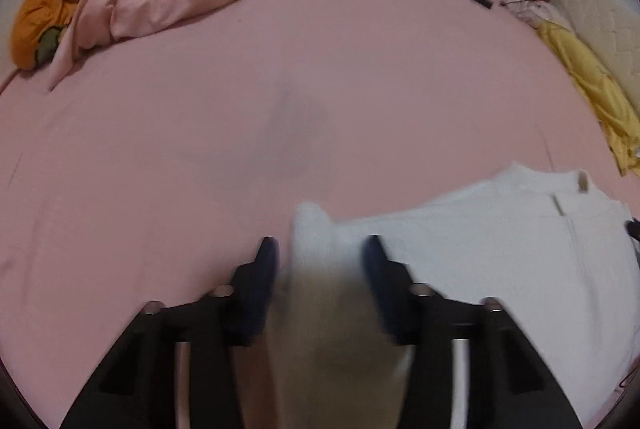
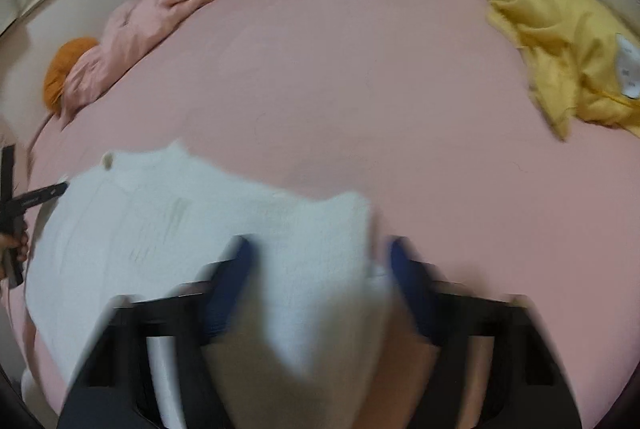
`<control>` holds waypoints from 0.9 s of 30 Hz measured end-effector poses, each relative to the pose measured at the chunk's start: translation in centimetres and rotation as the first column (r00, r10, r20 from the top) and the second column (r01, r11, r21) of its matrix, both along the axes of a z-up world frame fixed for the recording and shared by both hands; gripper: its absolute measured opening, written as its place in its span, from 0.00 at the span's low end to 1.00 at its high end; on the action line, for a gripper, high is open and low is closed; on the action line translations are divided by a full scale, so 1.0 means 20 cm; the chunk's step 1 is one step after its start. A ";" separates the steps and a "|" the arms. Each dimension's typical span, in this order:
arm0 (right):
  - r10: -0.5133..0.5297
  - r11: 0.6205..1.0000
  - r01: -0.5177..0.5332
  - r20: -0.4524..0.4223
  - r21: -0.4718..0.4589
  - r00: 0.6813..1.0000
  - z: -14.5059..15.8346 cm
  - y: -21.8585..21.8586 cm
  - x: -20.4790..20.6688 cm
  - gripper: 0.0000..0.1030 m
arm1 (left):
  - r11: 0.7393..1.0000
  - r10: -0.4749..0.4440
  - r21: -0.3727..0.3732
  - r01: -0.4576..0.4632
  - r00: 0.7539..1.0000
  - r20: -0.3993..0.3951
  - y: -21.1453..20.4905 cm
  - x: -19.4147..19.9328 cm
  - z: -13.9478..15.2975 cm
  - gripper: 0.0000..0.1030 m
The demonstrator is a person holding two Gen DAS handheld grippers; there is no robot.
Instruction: Fold clothes
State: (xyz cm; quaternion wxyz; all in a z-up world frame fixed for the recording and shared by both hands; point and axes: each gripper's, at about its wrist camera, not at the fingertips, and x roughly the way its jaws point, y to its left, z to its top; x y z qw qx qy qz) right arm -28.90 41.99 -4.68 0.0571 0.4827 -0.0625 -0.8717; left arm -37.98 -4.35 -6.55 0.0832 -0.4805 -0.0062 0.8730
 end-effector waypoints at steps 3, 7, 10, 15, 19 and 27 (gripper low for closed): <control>0.012 0.999 -0.010 -0.043 0.040 0.999 0.04 -0.03 0.05 0.10 | 0.998 0.015 0.068 -0.013 0.999 -0.029 -0.03 0.04 0.06 0.09; -0.002 0.999 -0.002 -0.082 -0.042 0.997 0.18 -0.01 0.08 0.08 | 0.993 -0.024 0.112 0.030 0.998 -0.059 -0.03 0.13 0.19 0.09; -0.003 0.995 -0.011 -0.129 -0.103 0.992 0.34 0.01 0.14 0.08 | 0.983 -0.060 0.166 0.078 0.992 -0.111 -0.04 0.25 0.35 0.09; 0.058 0.989 -0.086 -0.220 -0.123 0.974 0.68 -0.02 0.37 0.08 | 0.963 -0.107 0.221 0.152 0.973 -0.204 -0.11 0.58 0.68 0.08; 0.134 0.982 -0.163 -0.257 -0.095 0.957 0.92 -0.07 0.66 0.08 | 0.953 -0.121 0.244 0.182 0.961 -0.247 -0.19 0.90 0.89 0.09; 0.240 0.964 -0.257 -0.193 -0.068 0.952 1.07 -0.06 1.29 0.08 | 0.958 -0.128 0.231 0.172 0.972 -0.195 -0.41 1.63 0.99 0.09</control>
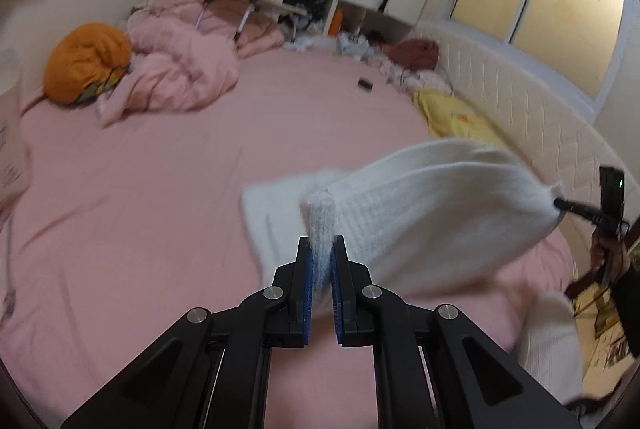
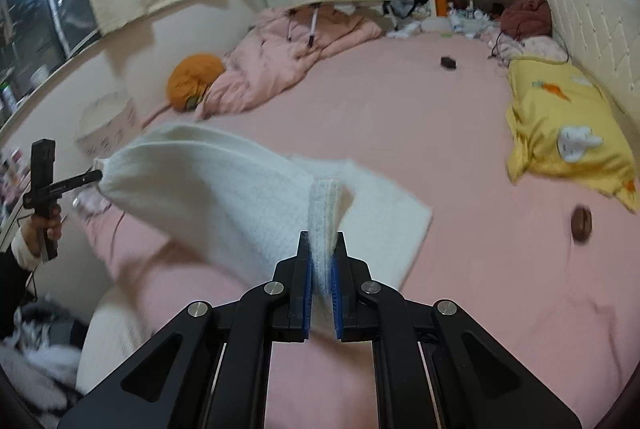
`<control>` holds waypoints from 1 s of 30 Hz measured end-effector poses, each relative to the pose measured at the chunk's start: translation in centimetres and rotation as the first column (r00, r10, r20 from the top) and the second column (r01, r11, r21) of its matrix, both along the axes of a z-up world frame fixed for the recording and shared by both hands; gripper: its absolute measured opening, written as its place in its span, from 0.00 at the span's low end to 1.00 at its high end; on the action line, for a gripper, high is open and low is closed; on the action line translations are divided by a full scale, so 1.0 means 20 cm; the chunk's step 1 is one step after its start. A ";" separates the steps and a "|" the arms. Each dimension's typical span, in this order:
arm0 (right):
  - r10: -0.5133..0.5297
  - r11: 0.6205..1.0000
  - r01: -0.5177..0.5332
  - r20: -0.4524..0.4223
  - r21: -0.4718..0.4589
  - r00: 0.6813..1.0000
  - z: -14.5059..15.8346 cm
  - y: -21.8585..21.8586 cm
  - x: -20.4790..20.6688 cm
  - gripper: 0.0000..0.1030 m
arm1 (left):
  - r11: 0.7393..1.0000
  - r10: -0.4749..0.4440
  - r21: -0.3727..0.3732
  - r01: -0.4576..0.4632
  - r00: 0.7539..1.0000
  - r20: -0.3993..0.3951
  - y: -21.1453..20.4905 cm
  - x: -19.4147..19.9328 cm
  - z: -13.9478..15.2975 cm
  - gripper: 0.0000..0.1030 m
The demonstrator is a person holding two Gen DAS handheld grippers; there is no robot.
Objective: Fold clothes
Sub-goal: 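Lift the cardigan with both tools and lay it flat on the bed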
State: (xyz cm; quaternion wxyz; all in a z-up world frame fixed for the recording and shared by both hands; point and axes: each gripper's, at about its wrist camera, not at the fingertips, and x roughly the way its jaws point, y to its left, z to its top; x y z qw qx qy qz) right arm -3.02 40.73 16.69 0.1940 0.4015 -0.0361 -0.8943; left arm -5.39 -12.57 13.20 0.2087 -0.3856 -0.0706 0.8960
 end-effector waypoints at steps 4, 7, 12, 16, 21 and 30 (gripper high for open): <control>0.050 0.998 -0.056 0.132 0.039 0.990 -0.15 0.00 0.26 0.08 | 1.000 0.009 0.012 -0.010 0.992 0.123 -0.08 0.31 -0.20 0.09; 0.090 0.991 -0.116 0.314 0.065 0.945 -0.38 -0.09 0.39 0.08 | 1.000 0.013 -0.006 -0.012 0.968 0.251 -0.09 0.47 -0.44 0.09; 0.114 0.974 -0.202 0.556 0.099 0.823 -0.77 -0.23 0.48 0.08 | 0.999 0.011 -0.047 0.010 0.913 0.409 -0.02 0.59 -0.75 0.08; 0.074 0.965 -0.212 0.610 0.157 0.789 -0.87 -0.26 0.49 0.08 | 0.996 0.023 -0.092 0.022 0.888 0.459 0.01 0.61 -0.82 0.09; 0.008 0.918 -0.269 0.663 0.292 0.748 -0.90 -0.26 0.52 0.16 | 0.977 0.051 -0.203 0.058 0.866 0.497 -0.04 0.58 -0.76 0.10; 0.080 0.986 -0.135 0.430 0.100 0.899 -0.71 -0.54 0.20 0.26 | 0.972 -0.016 -0.224 0.073 0.968 0.249 0.31 0.28 -0.48 0.85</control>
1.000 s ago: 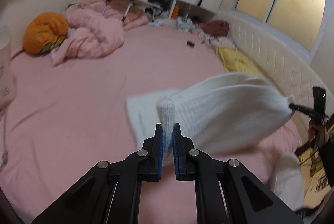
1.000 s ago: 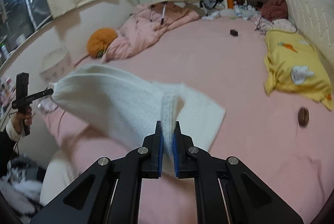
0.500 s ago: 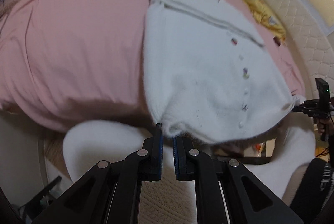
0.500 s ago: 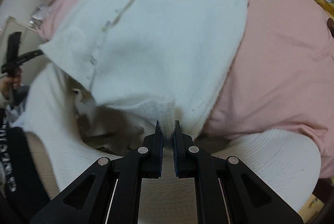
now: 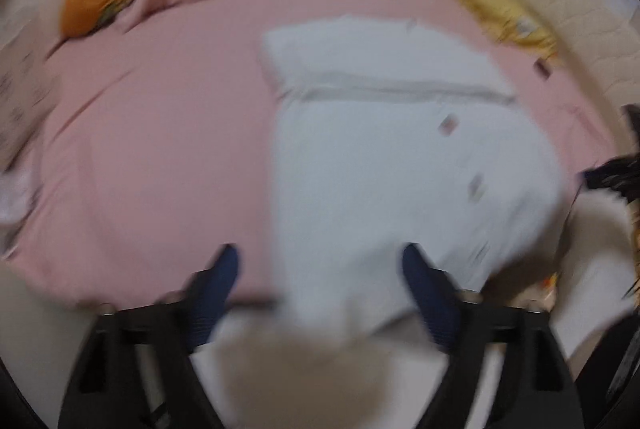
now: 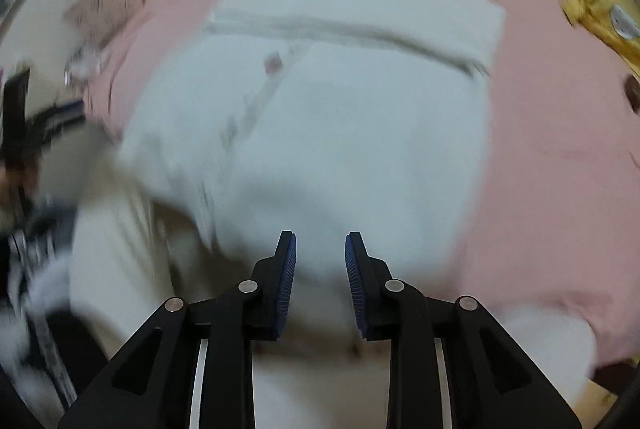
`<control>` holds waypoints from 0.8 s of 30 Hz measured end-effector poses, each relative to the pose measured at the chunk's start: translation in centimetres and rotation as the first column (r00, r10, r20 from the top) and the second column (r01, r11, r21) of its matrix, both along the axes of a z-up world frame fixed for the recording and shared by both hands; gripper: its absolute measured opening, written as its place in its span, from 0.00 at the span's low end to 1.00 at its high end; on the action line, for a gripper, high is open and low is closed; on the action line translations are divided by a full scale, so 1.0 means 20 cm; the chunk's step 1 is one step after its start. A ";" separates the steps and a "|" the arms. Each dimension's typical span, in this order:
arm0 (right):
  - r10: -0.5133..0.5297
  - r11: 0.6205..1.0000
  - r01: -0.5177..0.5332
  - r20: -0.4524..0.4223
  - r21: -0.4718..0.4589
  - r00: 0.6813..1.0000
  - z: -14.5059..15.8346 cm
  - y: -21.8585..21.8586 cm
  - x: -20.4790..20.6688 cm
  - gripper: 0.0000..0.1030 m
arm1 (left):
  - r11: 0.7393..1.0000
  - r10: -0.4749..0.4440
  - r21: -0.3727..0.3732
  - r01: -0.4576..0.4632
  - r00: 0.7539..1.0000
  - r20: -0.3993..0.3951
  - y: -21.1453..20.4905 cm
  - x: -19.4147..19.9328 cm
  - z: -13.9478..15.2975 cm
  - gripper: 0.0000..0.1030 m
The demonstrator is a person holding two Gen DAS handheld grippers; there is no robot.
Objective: Fold clothes
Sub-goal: 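Lift the cardigan with both tools and lay it flat on the bed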
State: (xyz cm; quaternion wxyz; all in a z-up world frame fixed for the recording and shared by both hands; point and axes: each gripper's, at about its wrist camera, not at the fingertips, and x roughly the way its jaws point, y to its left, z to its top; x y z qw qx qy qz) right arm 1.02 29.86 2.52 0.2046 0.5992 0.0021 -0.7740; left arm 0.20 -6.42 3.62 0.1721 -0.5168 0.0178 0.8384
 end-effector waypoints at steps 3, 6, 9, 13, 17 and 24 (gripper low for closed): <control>-0.061 0.998 0.063 -0.055 0.029 0.997 -0.13 -0.18 -0.12 0.26 | 0.999 0.018 0.045 -0.020 0.999 0.042 0.31 -0.17 -0.21 0.85; -0.156 0.980 0.162 -0.057 0.113 0.986 -0.30 -0.31 -0.20 0.26 | 0.995 0.088 -0.060 -0.081 0.986 0.141 0.47 -0.24 -0.45 0.84; -0.208 0.965 0.206 -0.008 0.164 0.978 -0.40 -0.33 -0.17 0.26 | 0.979 0.140 -0.167 -0.115 0.980 0.145 0.51 -0.16 -0.56 0.84; -0.205 0.965 0.179 0.125 0.191 0.971 -0.46 -0.29 -0.04 0.26 | 0.963 0.132 -0.259 -0.073 0.966 0.220 0.48 0.00 -0.63 0.88; -0.217 0.969 0.174 0.259 0.177 0.941 -0.53 -0.21 0.05 0.26 | 0.955 0.155 -0.291 -0.050 0.923 0.353 0.39 0.10 -0.68 0.88; -0.226 0.965 0.220 0.027 0.145 0.974 -0.09 -0.22 0.05 0.26 | 0.968 0.157 -0.217 -0.123 0.977 0.145 0.39 0.11 -0.22 0.88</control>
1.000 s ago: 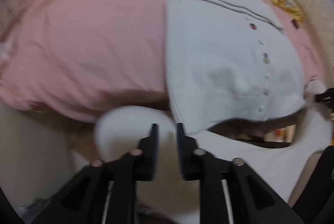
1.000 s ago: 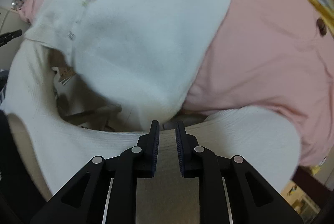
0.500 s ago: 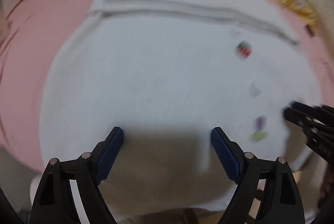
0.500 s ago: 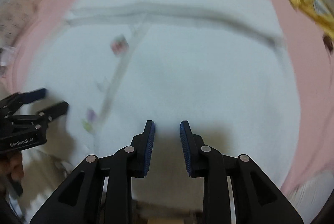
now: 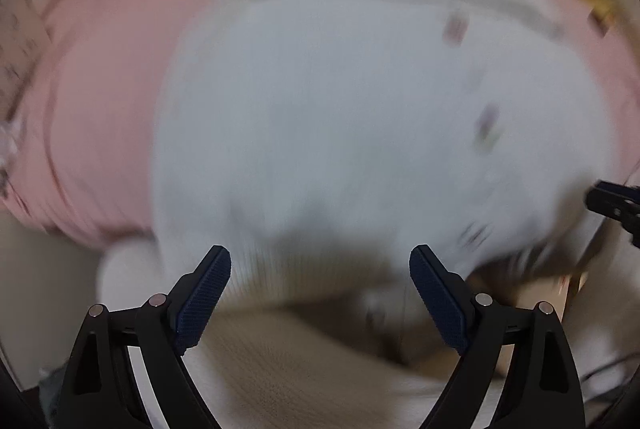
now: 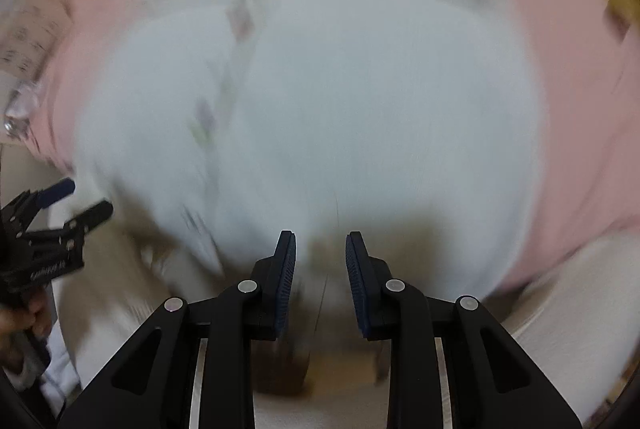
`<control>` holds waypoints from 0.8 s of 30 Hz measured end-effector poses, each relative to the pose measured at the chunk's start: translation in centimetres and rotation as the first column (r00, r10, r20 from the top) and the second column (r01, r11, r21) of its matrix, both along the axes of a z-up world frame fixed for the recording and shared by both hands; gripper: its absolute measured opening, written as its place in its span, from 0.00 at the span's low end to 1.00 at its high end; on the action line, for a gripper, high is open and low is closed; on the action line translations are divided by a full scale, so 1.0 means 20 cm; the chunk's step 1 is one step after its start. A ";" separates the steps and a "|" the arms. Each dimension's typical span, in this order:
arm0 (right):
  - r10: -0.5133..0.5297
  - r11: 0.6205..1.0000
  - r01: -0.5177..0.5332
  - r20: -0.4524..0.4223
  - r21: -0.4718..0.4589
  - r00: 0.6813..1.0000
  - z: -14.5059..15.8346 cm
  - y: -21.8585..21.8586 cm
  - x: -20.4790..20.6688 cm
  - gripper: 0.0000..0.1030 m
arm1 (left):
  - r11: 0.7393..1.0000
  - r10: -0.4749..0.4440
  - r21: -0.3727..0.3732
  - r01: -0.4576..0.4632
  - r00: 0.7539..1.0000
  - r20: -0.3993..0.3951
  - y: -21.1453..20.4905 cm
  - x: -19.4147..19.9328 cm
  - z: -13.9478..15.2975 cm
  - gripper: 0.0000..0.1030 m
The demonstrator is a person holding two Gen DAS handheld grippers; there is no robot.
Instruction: Fold clothes
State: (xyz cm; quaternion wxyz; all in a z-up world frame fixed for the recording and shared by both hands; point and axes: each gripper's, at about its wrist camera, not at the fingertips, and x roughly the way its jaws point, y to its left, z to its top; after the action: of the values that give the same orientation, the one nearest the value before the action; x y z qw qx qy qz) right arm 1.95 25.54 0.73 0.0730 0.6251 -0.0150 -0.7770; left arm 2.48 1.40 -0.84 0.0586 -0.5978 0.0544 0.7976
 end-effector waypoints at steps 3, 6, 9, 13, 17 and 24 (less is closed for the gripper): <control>-0.013 0.999 0.020 -0.224 0.028 0.975 0.27 -0.06 0.00 0.26 | 0.998 0.018 0.060 -0.008 0.986 -0.163 0.04 -0.02 0.22 0.89; -0.063 0.996 0.079 -0.363 0.030 0.930 0.41 -0.13 0.01 0.26 | 0.992 0.055 0.127 -0.022 0.963 -0.263 0.11 -0.04 0.34 0.93; -0.120 0.989 0.146 -0.407 0.033 0.905 0.36 -0.14 0.01 0.26 | 0.986 0.089 0.161 -0.049 0.964 -0.252 0.14 -0.07 0.30 0.93; -0.139 0.985 0.166 -0.380 0.040 0.915 0.23 -0.09 -0.03 0.29 | 0.984 0.085 0.171 -0.049 0.975 -0.208 0.22 -0.04 0.19 0.93; -0.130 0.981 0.176 -0.393 0.083 0.910 0.18 -0.05 0.07 0.82 | 0.989 0.068 0.141 -0.042 0.981 -0.180 0.31 0.05 0.11 0.93; -0.145 0.980 0.187 -0.395 0.071 0.907 0.19 -0.01 0.14 0.82 | 0.992 0.048 0.126 -0.025 0.981 -0.187 0.34 0.09 0.09 0.92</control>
State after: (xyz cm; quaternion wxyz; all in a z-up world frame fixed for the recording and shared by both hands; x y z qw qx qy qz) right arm 4.67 25.41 4.55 -0.0253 0.4584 -0.0118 -0.8883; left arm 4.31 8.21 1.04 0.0752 -0.5153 -0.0004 0.8537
